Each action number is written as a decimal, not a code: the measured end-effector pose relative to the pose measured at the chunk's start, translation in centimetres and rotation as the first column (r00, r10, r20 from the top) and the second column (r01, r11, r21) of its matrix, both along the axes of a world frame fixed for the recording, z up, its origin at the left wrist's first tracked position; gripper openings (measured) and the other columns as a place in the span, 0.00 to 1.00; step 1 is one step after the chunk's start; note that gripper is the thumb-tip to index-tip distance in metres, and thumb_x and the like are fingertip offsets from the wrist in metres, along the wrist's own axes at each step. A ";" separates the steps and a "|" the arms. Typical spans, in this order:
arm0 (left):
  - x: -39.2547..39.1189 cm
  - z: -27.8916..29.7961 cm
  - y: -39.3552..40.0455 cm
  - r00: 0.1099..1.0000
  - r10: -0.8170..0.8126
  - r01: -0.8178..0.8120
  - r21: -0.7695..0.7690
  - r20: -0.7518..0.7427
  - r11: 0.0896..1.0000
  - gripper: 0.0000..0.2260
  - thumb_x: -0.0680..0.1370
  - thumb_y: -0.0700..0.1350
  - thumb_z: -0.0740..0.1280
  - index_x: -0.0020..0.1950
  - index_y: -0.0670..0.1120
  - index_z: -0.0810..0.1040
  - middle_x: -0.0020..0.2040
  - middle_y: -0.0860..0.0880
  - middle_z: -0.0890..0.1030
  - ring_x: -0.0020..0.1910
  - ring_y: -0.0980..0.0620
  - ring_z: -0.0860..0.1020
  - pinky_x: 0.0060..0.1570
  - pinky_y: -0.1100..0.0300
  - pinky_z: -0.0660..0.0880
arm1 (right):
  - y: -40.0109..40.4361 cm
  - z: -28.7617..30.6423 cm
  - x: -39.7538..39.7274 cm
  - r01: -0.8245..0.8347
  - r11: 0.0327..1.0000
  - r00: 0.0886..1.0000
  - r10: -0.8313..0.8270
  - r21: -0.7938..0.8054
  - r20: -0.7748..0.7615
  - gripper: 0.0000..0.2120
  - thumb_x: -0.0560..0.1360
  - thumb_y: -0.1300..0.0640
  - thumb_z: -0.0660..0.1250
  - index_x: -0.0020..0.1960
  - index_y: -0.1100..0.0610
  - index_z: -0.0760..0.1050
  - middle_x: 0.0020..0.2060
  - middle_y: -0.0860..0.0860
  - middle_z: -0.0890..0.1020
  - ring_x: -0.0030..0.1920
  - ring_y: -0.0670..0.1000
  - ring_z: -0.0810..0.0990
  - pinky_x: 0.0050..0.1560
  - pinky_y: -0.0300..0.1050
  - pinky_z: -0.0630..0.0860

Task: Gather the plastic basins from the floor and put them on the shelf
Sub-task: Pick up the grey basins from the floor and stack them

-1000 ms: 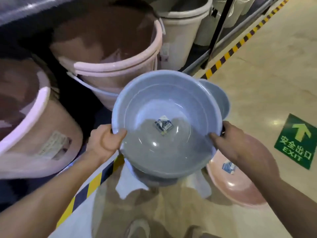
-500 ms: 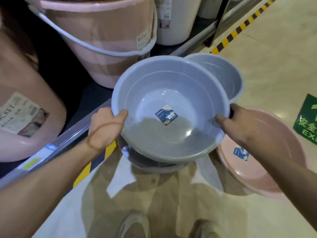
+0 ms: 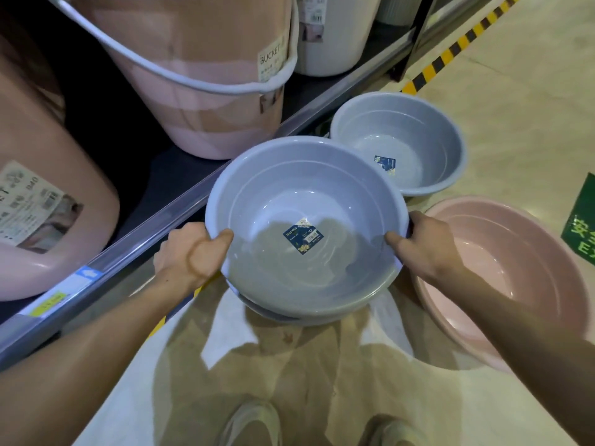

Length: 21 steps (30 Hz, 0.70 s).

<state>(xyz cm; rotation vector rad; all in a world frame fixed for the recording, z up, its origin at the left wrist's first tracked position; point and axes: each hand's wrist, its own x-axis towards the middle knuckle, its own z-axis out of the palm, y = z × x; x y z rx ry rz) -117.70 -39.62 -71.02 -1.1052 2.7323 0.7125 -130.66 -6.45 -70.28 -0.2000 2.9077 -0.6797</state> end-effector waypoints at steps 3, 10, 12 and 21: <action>0.1 -0.9 -0.2 0.997 -0.008 0.014 -0.082 0.073 0.997 0.22 0.67 0.64 0.58 0.39 0.47 0.78 0.38 0.47 0.77 0.43 0.38 0.78 0.45 0.50 0.73 | -0.2 -1.2 0.2 -0.026 0.999 1.000 0.025 0.045 0.016 0.15 0.71 0.48 0.69 0.37 0.57 0.68 0.34 0.56 0.74 0.37 0.60 0.70 0.38 0.49 0.65; 0.5 -3.3 -0.4 0.985 -0.047 0.073 -0.154 0.165 0.985 0.20 0.71 0.64 0.59 0.39 0.48 0.76 0.34 0.49 0.72 0.37 0.41 0.73 0.44 0.51 0.68 | -0.1 -3.1 0.8 -0.053 0.994 0.997 0.047 0.096 0.055 0.14 0.73 0.49 0.69 0.43 0.60 0.71 0.42 0.63 0.80 0.42 0.63 0.75 0.39 0.50 0.68; 0.5 -3.7 -0.5 0.983 -0.070 0.095 -0.141 0.172 0.985 0.20 0.71 0.64 0.58 0.41 0.49 0.76 0.35 0.49 0.73 0.38 0.40 0.74 0.44 0.51 0.69 | -0.1 -3.3 0.8 -0.039 0.994 0.997 0.033 0.097 0.067 0.14 0.73 0.49 0.69 0.44 0.60 0.72 0.44 0.63 0.80 0.43 0.63 0.75 0.40 0.50 0.68; 0.2 -4.7 -1.1 0.981 -0.070 0.095 -0.131 0.181 0.987 0.21 0.70 0.66 0.58 0.46 0.51 0.77 0.35 0.50 0.73 0.37 0.42 0.73 0.43 0.51 0.70 | -0.3 -4.0 0.7 -0.025 0.998 0.980 0.012 0.064 0.197 0.15 0.75 0.50 0.68 0.49 0.61 0.71 0.45 0.60 0.78 0.43 0.60 0.73 0.40 0.50 0.68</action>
